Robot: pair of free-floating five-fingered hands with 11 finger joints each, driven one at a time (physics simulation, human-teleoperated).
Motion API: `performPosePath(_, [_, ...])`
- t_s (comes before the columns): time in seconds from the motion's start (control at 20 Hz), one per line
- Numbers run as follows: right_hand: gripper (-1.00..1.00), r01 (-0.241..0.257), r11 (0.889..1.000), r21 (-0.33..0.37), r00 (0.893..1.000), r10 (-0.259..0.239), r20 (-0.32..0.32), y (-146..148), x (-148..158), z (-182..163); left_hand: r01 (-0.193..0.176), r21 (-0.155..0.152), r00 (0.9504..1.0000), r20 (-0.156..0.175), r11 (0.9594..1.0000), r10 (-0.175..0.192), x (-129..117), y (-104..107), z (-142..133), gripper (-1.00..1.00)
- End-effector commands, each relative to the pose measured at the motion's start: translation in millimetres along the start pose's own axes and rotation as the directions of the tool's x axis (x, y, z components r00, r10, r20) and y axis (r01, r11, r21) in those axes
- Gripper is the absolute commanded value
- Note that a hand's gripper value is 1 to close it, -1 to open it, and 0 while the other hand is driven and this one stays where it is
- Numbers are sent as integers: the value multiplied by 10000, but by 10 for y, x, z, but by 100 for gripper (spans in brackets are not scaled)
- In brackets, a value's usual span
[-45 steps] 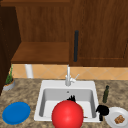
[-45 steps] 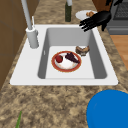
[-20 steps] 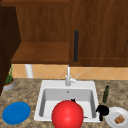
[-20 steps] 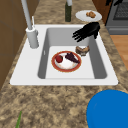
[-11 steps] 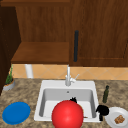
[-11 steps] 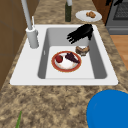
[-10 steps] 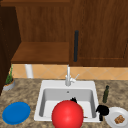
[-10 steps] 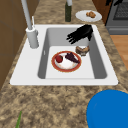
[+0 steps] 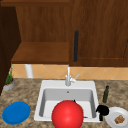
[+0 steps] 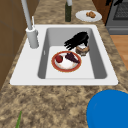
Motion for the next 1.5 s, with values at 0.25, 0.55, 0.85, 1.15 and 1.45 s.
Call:
performPosePath(0.25, [0,0,10000,0,10000,0,0,0,0,0,-221,611,9917,-1255,9979,296,-328,-258,-7,-100])
performPosePath(0.55, [0,0,10000,0,10000,0,0,0,0,0,-693,450,9963,-471,9966,714,-204,-504,286,-100])
performPosePath(0.85, [0,0,10000,0,10000,0,0,0,0,0,-1894,-36,9793,-734,9819,1886,-256,-558,309,-100])
performPosePath(1.15, [0,0,10000,0,10000,0,0,0,0,0,-2964,-326,9529,-779,9545,2932,-326,-572,324,-100])
performPosePath(1.45, [0,0,10000,0,10000,0,0,0,0,0,-3823,-695,9222,-919,9214,3757,-436,-526,301,-100])
